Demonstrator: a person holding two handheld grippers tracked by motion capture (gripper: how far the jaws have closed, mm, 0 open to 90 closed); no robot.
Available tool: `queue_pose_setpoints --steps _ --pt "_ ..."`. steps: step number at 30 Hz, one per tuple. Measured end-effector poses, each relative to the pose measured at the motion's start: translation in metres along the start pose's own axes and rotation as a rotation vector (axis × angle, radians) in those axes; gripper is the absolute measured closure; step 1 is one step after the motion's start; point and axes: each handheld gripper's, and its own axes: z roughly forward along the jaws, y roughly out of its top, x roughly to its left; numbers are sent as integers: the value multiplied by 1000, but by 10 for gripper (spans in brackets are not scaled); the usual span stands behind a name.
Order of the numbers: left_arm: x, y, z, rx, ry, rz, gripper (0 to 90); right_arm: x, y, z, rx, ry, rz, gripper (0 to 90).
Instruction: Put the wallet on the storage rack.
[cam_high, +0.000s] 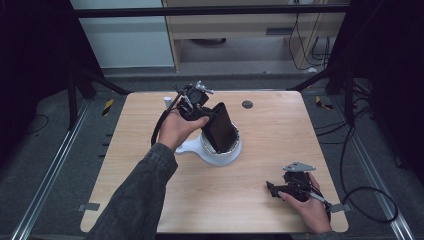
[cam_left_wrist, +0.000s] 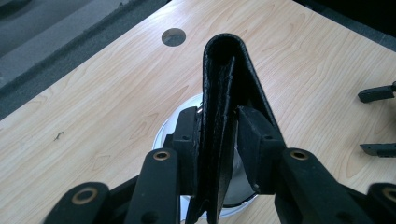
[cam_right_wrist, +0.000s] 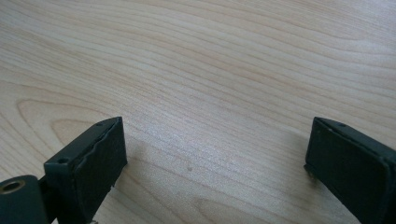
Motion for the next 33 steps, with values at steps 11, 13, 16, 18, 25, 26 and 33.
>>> queue_pose_setpoints --steps 11,13,16,18,25,26,33 --pt "7 -2 -5 -1 10 -6 712 0 0 0 -1 2 -8 52" --pt "7 -2 -4 2 16 -1 753 0 0 0 0 1 -7 53" --pt "6 -1 -3 5 29 -4 786 0 0 0 0 2 -8 53" --pt "7 0 -2 6 41 -2 796 0 0 0 -1 2 -1 54" --pt "11 2 2 20 51 -8 784 0 0 0 -1 3 -2 53" --pt "11 2 2 20 51 -8 780 0 0 0 -1 3 -2 53" --pt "7 2 0 7 65 6 730 0 0 0 -1 3 -4 53"
